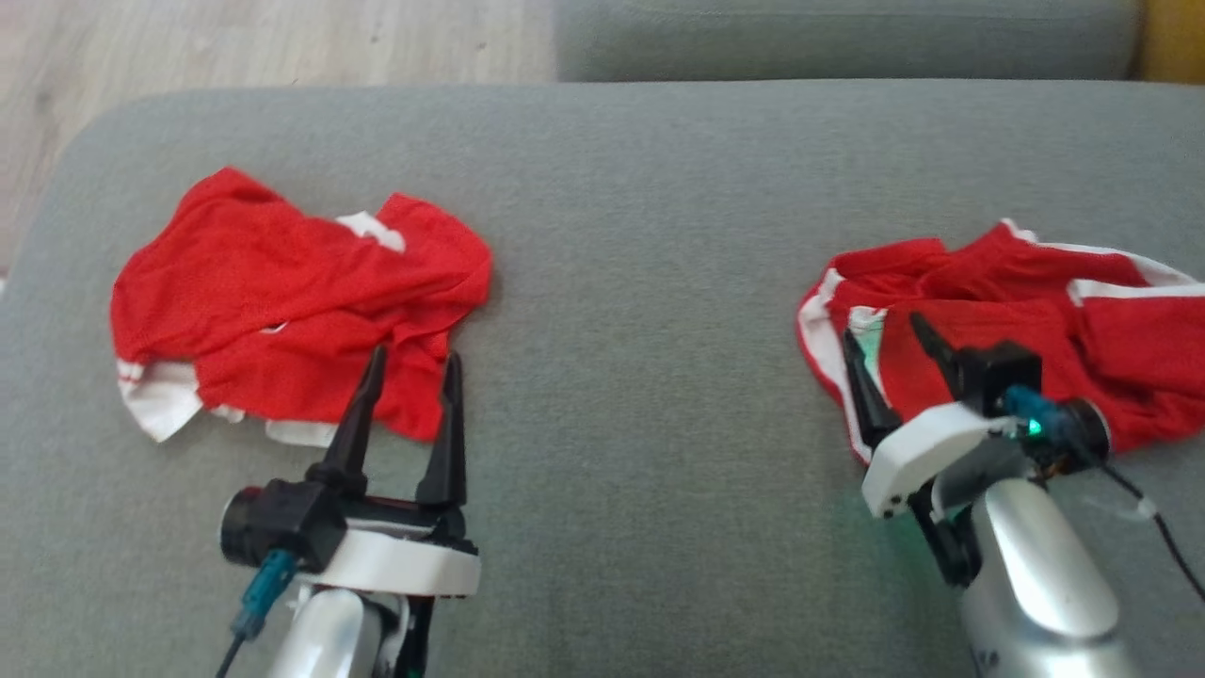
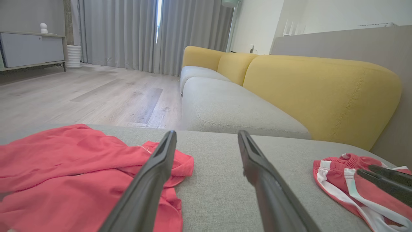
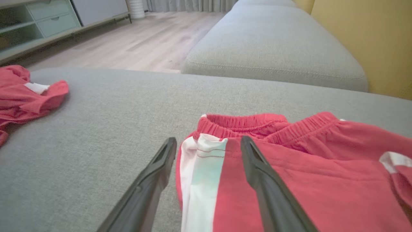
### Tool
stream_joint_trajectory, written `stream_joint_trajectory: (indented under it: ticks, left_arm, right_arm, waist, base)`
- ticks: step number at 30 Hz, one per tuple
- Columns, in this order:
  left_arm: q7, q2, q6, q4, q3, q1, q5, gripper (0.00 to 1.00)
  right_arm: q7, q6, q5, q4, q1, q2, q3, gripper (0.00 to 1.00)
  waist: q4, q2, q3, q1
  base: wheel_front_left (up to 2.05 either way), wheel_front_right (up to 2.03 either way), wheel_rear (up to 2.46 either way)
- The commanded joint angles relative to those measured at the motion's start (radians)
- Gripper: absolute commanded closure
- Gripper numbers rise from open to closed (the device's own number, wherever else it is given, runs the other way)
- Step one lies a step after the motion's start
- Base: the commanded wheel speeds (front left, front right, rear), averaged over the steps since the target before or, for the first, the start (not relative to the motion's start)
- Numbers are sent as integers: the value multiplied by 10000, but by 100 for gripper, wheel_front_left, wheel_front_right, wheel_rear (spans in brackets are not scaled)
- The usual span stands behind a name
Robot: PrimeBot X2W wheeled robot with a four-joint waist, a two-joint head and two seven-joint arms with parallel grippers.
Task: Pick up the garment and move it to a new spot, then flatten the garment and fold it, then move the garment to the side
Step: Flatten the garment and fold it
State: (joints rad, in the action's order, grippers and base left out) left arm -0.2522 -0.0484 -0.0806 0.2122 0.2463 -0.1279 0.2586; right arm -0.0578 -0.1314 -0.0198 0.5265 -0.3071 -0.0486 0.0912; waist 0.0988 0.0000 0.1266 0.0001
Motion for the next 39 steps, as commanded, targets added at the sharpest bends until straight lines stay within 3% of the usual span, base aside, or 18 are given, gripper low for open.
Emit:
stream_joint_trajectory:
  ticks: [1,8,9,10,11,12,13,22,30,39]
  left_arm:
    - [-95,-18,5,-249,-169,-454,67,0]
    - [-95,-18,61,-197,-55,-506,128,0]
    - [-95,-18,65,-198,-51,-500,128,0]
    - [-95,-18,68,-200,-50,-492,127,0]
    - [-95,-18,72,-201,-53,-485,125,0]
    - [-95,-18,78,-199,-64,-474,121,0]
    - [-95,-18,88,-189,-80,-459,114,0]
    - [-95,-18,115,-165,-305,-358,25,0]
    - [-95,-18,93,-313,-688,-171,-11,0]
    - [-95,-18,82,-404,-682,-237,22,0]
  right_arm:
    - [73,7,136,16,-588,-17,71,0]
    - [-3,7,462,1272,-1232,-17,-518,0]
    - [-36,7,455,1408,-1289,-17,-587,4]
    - [-81,7,450,1532,-1342,-17,-633,22]
    - [-125,7,395,1647,-1386,-16,-658,55]
    - [-173,7,346,1747,-1419,-16,-648,81]
    - [-232,7,291,1829,-1433,-16,-627,100]
    - [-902,7,-544,1714,-1207,-16,-643,100]
    - [-1016,7,-576,302,-182,-16,-2654,100]
    - [206,7,-357,-1561,1452,-16,-5104,100]
  waist:
    - [255,0,156,-1]
    - [553,0,280,-1]
    - [565,0,283,-1]
    - [571,0,283,-1]
    - [567,0,276,-1]
    - [549,0,263,-1]
    - [516,0,242,-1]
    - [-197,0,-16,-1]
    - [-1248,0,-244,-1]
    - [-2001,0,-390,-1]
  base:
    - [0,0,0]
    - [0,0,0]
    - [0,0,0]
    - [0,0,0]
    - [0,0,0]
    - [0,0,0]
    - [0,0,0]
    - [0,0,0]
    - [0,0,0]
    - [0,0,0]
